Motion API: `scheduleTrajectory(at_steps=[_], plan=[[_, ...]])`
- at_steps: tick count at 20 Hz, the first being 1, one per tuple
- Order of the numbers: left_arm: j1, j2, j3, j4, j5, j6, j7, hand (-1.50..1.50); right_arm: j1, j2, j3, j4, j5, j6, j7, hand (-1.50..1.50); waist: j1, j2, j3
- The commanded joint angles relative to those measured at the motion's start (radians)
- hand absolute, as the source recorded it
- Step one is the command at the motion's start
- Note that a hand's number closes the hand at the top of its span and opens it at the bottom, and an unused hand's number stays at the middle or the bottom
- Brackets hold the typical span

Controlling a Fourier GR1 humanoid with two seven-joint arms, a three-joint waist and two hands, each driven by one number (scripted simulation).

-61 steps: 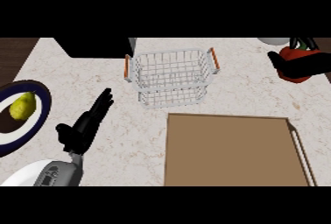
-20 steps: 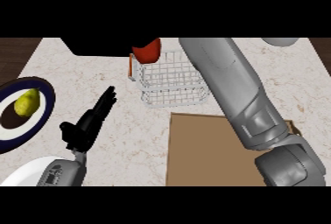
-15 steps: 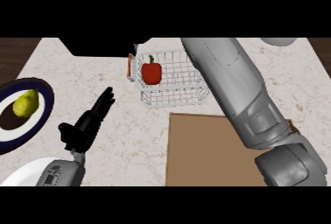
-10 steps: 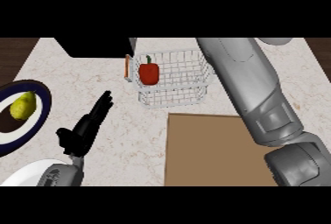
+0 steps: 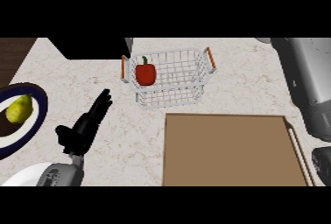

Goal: Pick the bell pepper from the tray and place it in the tiered basket

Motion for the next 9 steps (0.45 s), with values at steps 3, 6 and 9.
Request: scheduleTrajectory(at_steps=[3,6,9], plan=[[0.008,0.041,0.04,-0.011,0.025,-0.033,-0.008,0.0,0.174,-0.182,-0.152,-0.07,-0.139,0.139,-0.142,-1.5,0.001,0.003,0.0],[0.048,0.007,-0.018,-0.091,-0.012,-0.002,0.03,0.0,0.209,-0.337,-0.202,-0.064,-0.185,0.291,-0.125,-1.5,0.005,0.0,0.001],[0.03,-0.022,-0.027,-0.027,-0.039,0.015,-0.014,0.0,0.286,-0.4,-0.228,-0.03,-0.214,0.399,-0.196,-1.5,0.009,0.006,0.0]])
